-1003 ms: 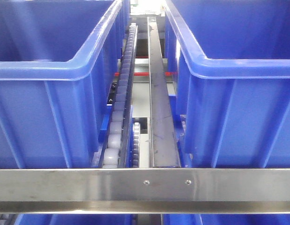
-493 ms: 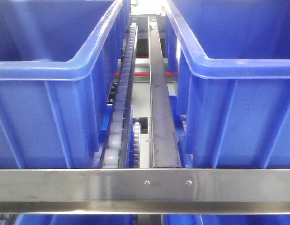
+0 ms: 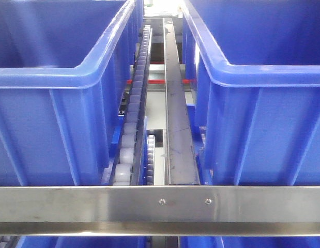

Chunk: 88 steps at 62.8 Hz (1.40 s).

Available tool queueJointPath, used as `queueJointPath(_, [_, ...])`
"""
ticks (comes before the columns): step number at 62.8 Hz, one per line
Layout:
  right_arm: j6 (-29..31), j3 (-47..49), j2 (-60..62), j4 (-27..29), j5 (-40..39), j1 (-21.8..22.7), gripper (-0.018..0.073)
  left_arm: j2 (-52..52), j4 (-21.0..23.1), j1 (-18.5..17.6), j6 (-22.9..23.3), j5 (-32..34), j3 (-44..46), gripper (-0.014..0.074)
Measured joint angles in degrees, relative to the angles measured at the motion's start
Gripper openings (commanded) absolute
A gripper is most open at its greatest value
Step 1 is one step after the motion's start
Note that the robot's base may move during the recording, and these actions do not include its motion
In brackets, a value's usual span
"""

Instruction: Pick and sort blue part to right shelf

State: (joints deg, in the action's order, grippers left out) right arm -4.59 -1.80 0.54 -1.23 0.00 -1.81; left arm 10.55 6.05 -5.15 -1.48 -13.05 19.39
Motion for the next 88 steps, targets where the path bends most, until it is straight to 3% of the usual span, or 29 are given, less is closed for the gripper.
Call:
queueJointPath(11, [0.0,0.0,0.0,0.0,0.0,0.0,0.0046,-0.1,-0.1,0.3,-0.2,1.5,-2.1,0.0125])
queueJointPath(25, [0.0,0.0,0.0,0.0,0.5,0.0,0.0046,-6.7,1.3,1.7,-5.2,7.1,-12.5,0.0125])
queueJointPath(36, [0.0,0.0,0.1,0.0,0.6,0.0,0.0046,-10.9,1.4,1.7,-4.0,8.8,-19.9,0.0125])
queueJointPath(88, [0.0,0.0,0.1,-0.1,0.6,0.0,0.0046,-10.9,1.4,1.6,-3.1,11.1,-19.9,0.0125])
